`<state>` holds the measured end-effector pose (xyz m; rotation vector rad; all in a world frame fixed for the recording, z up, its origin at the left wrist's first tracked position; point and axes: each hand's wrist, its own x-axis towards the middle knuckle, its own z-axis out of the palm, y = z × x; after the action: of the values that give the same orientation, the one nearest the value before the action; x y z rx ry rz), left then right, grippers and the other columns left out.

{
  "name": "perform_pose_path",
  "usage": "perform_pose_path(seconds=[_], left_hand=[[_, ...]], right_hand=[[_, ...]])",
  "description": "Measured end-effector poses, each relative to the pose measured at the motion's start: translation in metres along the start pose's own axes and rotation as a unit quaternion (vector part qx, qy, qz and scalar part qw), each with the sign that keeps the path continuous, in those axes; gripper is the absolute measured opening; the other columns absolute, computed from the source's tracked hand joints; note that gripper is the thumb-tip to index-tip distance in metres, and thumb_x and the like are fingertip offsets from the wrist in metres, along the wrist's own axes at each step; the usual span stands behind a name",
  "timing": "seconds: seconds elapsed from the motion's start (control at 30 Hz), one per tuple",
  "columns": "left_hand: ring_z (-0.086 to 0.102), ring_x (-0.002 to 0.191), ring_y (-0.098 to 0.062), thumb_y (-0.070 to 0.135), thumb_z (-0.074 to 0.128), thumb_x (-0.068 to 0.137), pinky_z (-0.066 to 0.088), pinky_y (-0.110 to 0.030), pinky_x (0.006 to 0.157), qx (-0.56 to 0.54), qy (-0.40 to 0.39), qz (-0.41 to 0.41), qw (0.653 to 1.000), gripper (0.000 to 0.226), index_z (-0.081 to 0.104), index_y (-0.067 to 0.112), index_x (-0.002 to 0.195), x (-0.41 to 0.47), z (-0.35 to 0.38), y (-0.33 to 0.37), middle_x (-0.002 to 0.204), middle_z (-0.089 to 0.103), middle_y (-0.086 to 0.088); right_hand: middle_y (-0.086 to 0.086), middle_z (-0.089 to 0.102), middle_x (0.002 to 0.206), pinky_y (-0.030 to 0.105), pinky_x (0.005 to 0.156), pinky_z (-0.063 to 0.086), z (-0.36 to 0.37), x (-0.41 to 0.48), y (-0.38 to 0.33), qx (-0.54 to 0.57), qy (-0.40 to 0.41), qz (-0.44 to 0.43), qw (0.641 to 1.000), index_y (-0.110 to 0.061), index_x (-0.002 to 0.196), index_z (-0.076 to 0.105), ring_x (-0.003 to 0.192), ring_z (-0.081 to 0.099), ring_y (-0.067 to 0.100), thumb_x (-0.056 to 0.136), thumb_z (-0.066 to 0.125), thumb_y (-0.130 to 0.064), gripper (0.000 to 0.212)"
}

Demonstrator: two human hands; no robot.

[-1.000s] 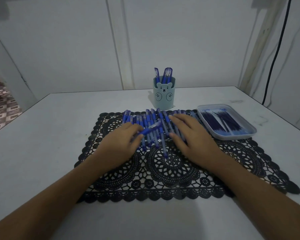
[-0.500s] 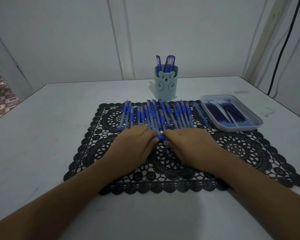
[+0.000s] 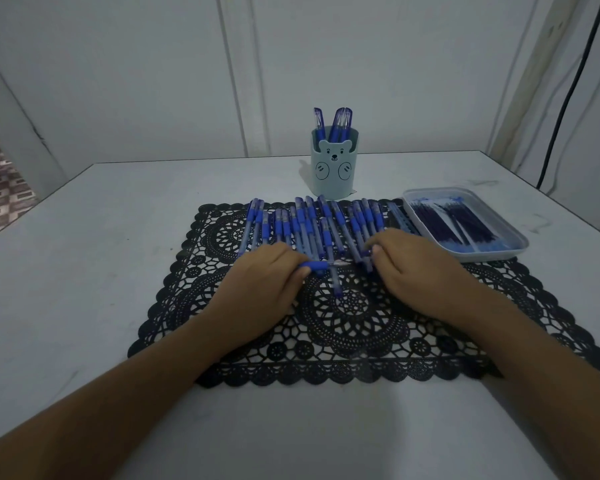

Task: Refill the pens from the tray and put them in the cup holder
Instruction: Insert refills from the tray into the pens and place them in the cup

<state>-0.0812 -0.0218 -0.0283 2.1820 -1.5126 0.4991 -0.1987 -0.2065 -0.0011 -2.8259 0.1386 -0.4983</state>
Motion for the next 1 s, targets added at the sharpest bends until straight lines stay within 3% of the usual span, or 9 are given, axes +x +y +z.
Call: perform_pose_path(seconds=[0.13, 0.27, 0.4, 0.47, 0.53, 0.7, 0.83, 1.0], left_hand=[[0.048, 0.066, -0.007, 0.032, 0.034, 0.093, 0.038, -0.022, 0.063, 0.004, 0.009, -0.009, 1.000, 0.037, 0.065, 0.010, 0.096, 0.002, 0.001, 0.000, 0.077, 0.058, 0.004], [0.049, 0.066, -0.008, 0.033, 0.035, 0.093, 0.044, -0.025, 0.061, -0.003, 0.012, -0.009, 1.000, 0.037, 0.064, 0.011, 0.096, 0.001, 0.000, -0.001, 0.078, 0.058, 0.004], [0.047, 0.066, -0.007, 0.034, 0.035, 0.093, 0.042, -0.024, 0.062, -0.007, 0.015, -0.005, 1.000, 0.037, 0.064, 0.011, 0.097, 0.002, 0.000, 0.001, 0.077, 0.057, 0.005], [0.047, 0.066, -0.008, 0.033, 0.035, 0.093, 0.040, -0.023, 0.062, -0.011, 0.019, 0.001, 1.000, 0.037, 0.064, 0.011, 0.097, 0.002, 0.000, 0.003, 0.076, 0.058, 0.004], [0.048, 0.063, -0.009, 0.033, 0.035, 0.094, 0.041, -0.024, 0.058, -0.016, 0.021, 0.010, 1.000, 0.037, 0.064, 0.011, 0.096, 0.002, -0.001, 0.006, 0.074, 0.057, 0.003], [0.050, 0.051, -0.010, 0.030, 0.033, 0.094, 0.034, -0.015, 0.042, -0.004, 0.032, 0.016, 0.999, 0.037, 0.065, 0.012, 0.095, 0.001, -0.009, 0.012, 0.066, 0.057, 0.005], [0.055, 0.052, -0.010, 0.032, 0.032, 0.094, 0.043, -0.022, 0.039, -0.015, 0.027, 0.010, 0.999, 0.036, 0.065, 0.016, 0.096, 0.000, -0.010, 0.011, 0.068, 0.061, 0.006], [0.051, 0.053, -0.007, 0.033, 0.032, 0.094, 0.035, -0.018, 0.041, 0.007, 0.013, 0.008, 1.000, 0.036, 0.064, 0.018, 0.097, 0.000, -0.010, 0.010, 0.067, 0.057, 0.009]], right_hand=[[-0.005, 0.053, 0.108, 0.015, 0.082, 0.029, 0.006, 0.001, 0.001, -0.021, -0.034, -0.033, 0.999, -0.020, 0.123, 0.052, 0.099, 0.046, 0.008, 0.095, 0.044, -0.026, 0.031], [-0.007, 0.055, 0.109, 0.029, 0.095, 0.035, 0.011, 0.001, -0.002, -0.021, -0.029, -0.029, 0.999, -0.022, 0.129, 0.048, 0.099, 0.042, 0.008, 0.093, 0.046, -0.034, 0.038], [-0.008, 0.057, 0.092, 0.029, 0.081, 0.040, 0.009, 0.001, -0.008, 0.070, 0.034, -0.015, 0.997, -0.023, 0.103, 0.061, 0.088, 0.049, 0.009, 0.095, 0.032, -0.044, 0.037], [-0.011, 0.052, 0.072, 0.021, 0.066, 0.036, 0.008, 0.000, -0.015, 0.115, 0.013, -0.015, 0.993, -0.032, 0.075, 0.053, 0.069, 0.047, 0.004, 0.093, 0.030, -0.046, 0.032], [-0.011, 0.047, 0.059, 0.016, 0.054, 0.034, 0.009, 0.001, -0.018, 0.146, -0.011, -0.010, 0.989, -0.034, 0.065, 0.047, 0.054, 0.043, 0.003, 0.093, 0.039, -0.038, 0.029], [-0.009, 0.053, 0.060, 0.022, 0.054, 0.037, 0.005, 0.000, -0.014, 0.230, 0.000, 0.003, 0.973, -0.031, 0.072, 0.058, 0.055, 0.045, 0.005, 0.088, 0.052, -0.033, 0.018], [-0.008, 0.062, 0.074, 0.018, 0.061, 0.043, 0.002, -0.001, -0.014, 0.243, -0.010, -0.003, 0.970, -0.035, 0.082, 0.062, 0.066, 0.052, 0.005, 0.082, 0.060, -0.034, 0.002], [-0.008, 0.056, 0.062, 0.018, 0.054, 0.039, 0.002, -0.001, -0.016, 0.233, -0.015, 0.024, 0.972, -0.032, 0.073, 0.057, 0.055, 0.047, 0.002, 0.086, 0.052, -0.040, 0.015]])
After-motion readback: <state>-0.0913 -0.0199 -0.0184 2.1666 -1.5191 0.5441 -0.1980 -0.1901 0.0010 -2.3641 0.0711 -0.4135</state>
